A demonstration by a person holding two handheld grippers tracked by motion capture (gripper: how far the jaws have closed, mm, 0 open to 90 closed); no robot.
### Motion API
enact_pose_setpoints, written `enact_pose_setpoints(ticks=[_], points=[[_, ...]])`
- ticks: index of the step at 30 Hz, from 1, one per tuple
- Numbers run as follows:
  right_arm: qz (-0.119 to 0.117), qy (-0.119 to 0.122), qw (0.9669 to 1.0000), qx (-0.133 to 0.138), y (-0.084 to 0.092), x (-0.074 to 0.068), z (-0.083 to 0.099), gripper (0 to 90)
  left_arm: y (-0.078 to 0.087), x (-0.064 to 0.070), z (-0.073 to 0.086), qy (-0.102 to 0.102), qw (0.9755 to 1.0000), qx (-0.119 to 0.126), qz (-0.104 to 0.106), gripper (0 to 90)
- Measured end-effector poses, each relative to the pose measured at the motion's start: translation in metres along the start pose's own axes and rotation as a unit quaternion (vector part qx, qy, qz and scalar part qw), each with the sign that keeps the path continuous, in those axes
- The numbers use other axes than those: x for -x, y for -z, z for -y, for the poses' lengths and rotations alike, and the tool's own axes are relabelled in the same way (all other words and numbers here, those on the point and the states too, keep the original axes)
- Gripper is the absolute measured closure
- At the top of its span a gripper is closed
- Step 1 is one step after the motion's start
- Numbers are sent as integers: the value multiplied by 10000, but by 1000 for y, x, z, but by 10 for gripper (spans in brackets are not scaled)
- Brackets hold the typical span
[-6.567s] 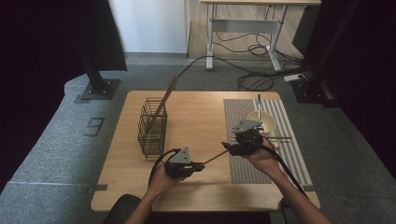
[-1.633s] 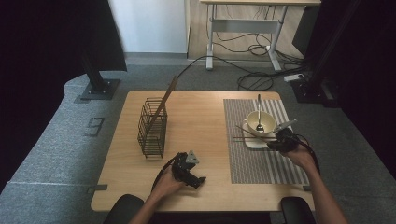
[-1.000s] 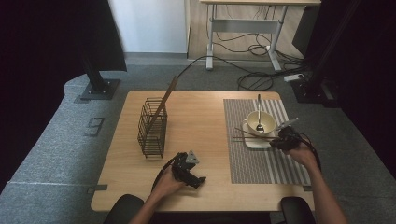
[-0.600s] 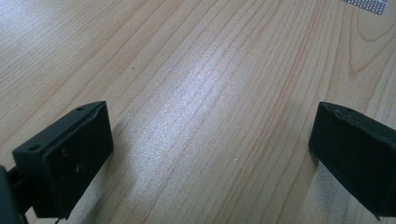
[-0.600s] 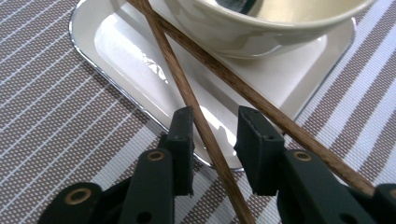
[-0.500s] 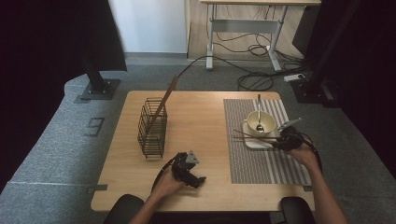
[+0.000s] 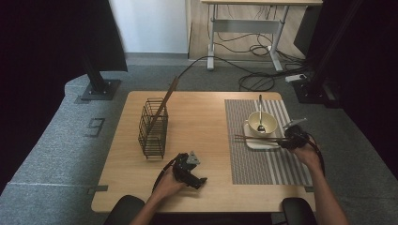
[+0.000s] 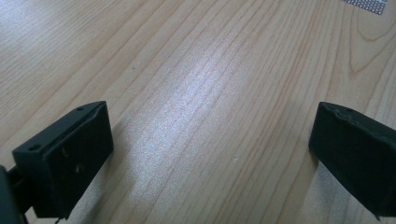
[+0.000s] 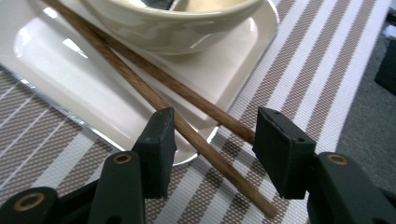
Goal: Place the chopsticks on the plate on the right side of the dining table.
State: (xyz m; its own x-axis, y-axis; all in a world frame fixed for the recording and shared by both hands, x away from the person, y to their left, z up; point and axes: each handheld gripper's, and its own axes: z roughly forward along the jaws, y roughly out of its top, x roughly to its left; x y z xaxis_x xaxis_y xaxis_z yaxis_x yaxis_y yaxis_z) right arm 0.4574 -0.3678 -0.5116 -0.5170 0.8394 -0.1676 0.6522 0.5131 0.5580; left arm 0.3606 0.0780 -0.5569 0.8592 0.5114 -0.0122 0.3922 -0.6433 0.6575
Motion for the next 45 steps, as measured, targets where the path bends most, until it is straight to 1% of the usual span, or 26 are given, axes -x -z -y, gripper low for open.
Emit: enact_pose_setpoints(ticks=[6, 9, 12, 16, 19, 21, 22, 23, 24, 25, 26, 30, 35, 37, 40, 45], points=[[89, -95, 9999, -15, -2, 3, 3, 467, 0, 0, 0, 1, 10000, 1, 0, 0], [27, -118, 9999, 69, 3, 2, 4, 446, 0, 0, 0, 0, 10000, 0, 0, 0], [-110, -146, 9997, 191, 10, -2, 4, 393, 0, 0, 0, 2, 10000, 0, 0, 0], [-414, -146, 9981, 435, 21, -13, 6, 272, 0, 0, 0, 2, 10000, 1, -1, 0], [-652, -147, 9961, 575, 22, -25, 8, 140, 0, 0, 0, 3, 10000, 0, -3, 0], [-692, -118, 9954, 660, 21, -34, 10, 112, 0, 0, 0, 2, 10000, 4, -5, 0], [-697, -115, 9948, 735, 21, -38, 11, 76, 0, 0, 0, 1, 10000, 3, -5, 0], [-699, -108, 9944, 781, 19, -42, 12, 14, 0, 0, 0, 2, 10000, 3, -5, 0], [-638, -66, 9947, 808, 18, -47, 13, 0, 0, 0, 0, 1, 10000, 2, -5, 0], [-565, 2, 9947, 864, 18, -52, 13, 0, 0, 0, 0, 2, 10000, 3, -5, 0], [-566, 40, 9939, 949, 17, -56, 14, 0, 0, 0, 0, 6, 10000, 2, -4, 0], [-749, 15, 9907, 1135, 13, -69, 12, 0, 0, 0, 0, 8, 10000, 3, -4, 0], [-919, -63, 9880, 1238, 2, -81, 8, 0, 0, 0, 0, 7, 10000, 2, -4, 0], [-917, -100, 9880, 1241, -4, -85, 6, 0, 0, 0, 0, 9, 10000, 2, -6, 0], [-894, -69, 9891, 1167, -10, -90, 2, 0, 0, 0, 0, 9, 10000, 2, -6, 0], [-859, -64, 9892, 1185, -20, -97, -4, 0, 0, 1, 0, 10, 10000, 3, -6, 0]])
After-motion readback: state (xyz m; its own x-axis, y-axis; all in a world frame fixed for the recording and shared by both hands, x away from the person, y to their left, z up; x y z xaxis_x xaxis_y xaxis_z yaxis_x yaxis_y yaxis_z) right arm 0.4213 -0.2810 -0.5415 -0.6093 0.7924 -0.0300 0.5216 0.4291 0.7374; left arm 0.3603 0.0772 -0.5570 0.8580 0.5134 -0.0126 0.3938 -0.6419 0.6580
